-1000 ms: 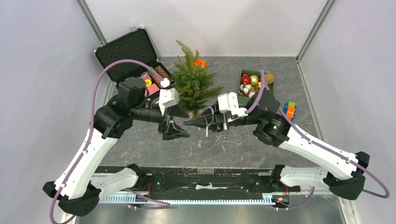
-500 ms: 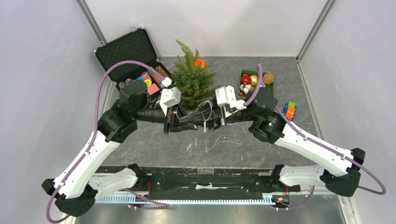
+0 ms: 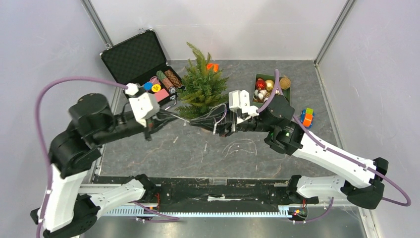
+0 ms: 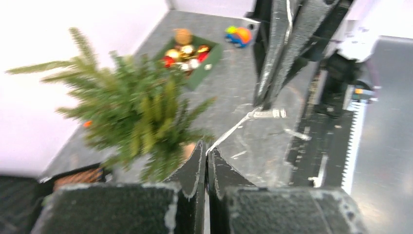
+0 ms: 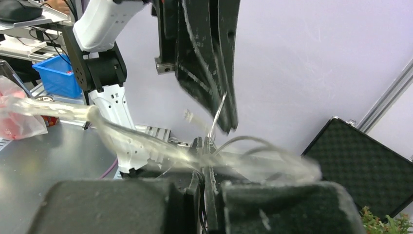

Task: Decorate the small christmas tree

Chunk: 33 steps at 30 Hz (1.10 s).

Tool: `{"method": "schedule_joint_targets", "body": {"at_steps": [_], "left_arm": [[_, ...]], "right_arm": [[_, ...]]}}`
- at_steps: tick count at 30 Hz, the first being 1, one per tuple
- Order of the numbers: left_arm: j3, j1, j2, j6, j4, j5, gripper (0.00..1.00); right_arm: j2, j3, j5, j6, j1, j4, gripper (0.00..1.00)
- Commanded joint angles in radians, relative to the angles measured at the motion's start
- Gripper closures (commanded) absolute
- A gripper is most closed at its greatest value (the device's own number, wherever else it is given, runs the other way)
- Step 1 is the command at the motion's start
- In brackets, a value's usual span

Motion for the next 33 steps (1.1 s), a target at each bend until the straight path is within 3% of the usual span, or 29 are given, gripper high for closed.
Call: {"method": "schedule_joint_targets", "body": {"at_steps": [1, 8, 11, 17, 26, 29, 33], "left_arm": [[0.114, 0.017, -0.046, 0.151, -0.04, -0.468, 0.98], [0.179, 0.016, -0.054, 0.219, 0.014, -0.81, 0.98], [0.197, 0.016, -0.052, 0.253, 0.037, -0.881, 0.98], [0.215, 0.015, -0.047, 0.429, 0.194, -1.16, 0.98], [0.187, 0.017, -0.012, 0.678, 0.442, -1.305, 0.98], [0.204, 0.017, 0.006, 0.764, 0.522, -1.341, 0.98], [0.226, 0.016, 0.016, 0.825, 0.586, -1.354, 0.98]], "right_arm": [[0.01, -0.029, -0.036, 0.013, 0.006, -0.093, 1.0], [0.104, -0.035, -0.055, 0.04, 0.071, -0.066, 1.0], [0.13, -0.037, 0.013, 0.009, 0.125, -0.095, 1.0], [0.155, 0.017, 0.148, -0.066, 0.186, -0.187, 0.98], [0.14, -0.141, 0.338, -0.171, 0.264, -0.396, 0.16], [0.067, -0.319, 0.395, -0.185, 0.27, -0.391, 0.07], [0.028, -0.508, 0.42, -0.149, 0.27, -0.36, 0.09]]}}
